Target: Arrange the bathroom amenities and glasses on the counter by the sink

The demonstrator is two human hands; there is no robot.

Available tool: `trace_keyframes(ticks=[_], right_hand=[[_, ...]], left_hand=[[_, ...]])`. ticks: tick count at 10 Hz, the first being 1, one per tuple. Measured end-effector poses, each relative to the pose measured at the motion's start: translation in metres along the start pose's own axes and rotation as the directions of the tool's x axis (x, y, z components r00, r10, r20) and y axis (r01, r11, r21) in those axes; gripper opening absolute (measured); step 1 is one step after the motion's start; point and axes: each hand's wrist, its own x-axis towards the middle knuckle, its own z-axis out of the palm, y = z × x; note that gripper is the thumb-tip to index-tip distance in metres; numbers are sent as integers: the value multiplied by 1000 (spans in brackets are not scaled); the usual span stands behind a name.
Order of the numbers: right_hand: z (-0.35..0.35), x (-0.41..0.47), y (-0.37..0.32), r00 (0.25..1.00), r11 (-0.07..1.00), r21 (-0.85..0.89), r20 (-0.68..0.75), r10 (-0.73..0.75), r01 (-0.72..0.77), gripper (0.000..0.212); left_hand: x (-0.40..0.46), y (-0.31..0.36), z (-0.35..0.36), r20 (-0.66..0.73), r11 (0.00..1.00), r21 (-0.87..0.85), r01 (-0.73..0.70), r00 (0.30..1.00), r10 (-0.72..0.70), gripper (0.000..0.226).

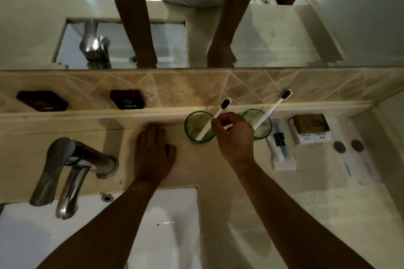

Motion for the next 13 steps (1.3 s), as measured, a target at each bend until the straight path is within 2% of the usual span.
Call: trace_keyframes(ticks=[2, 9, 11, 13], right_hand=[[3, 8, 9, 997, 994, -89, -35, -69, 65, 10], [8, 17, 4, 1000, 990, -140, -24, 20, -23, 22], [8, 16, 5, 1000, 990, -139, -16, 15, -17, 22], [-3, 2, 9, 997, 993, -119, -73, -13, 4, 22]], left_hand=[[0, 0, -2, 20, 1000, -4, 11, 1000, -11, 48], [1, 0, -1, 3, 1000, 14, -4, 1000, 4, 47], [1, 0, 0, -18, 1000, 13, -9, 1000, 9, 48], [1, -2, 4, -30, 1000, 4, -7, 1000, 7, 50]])
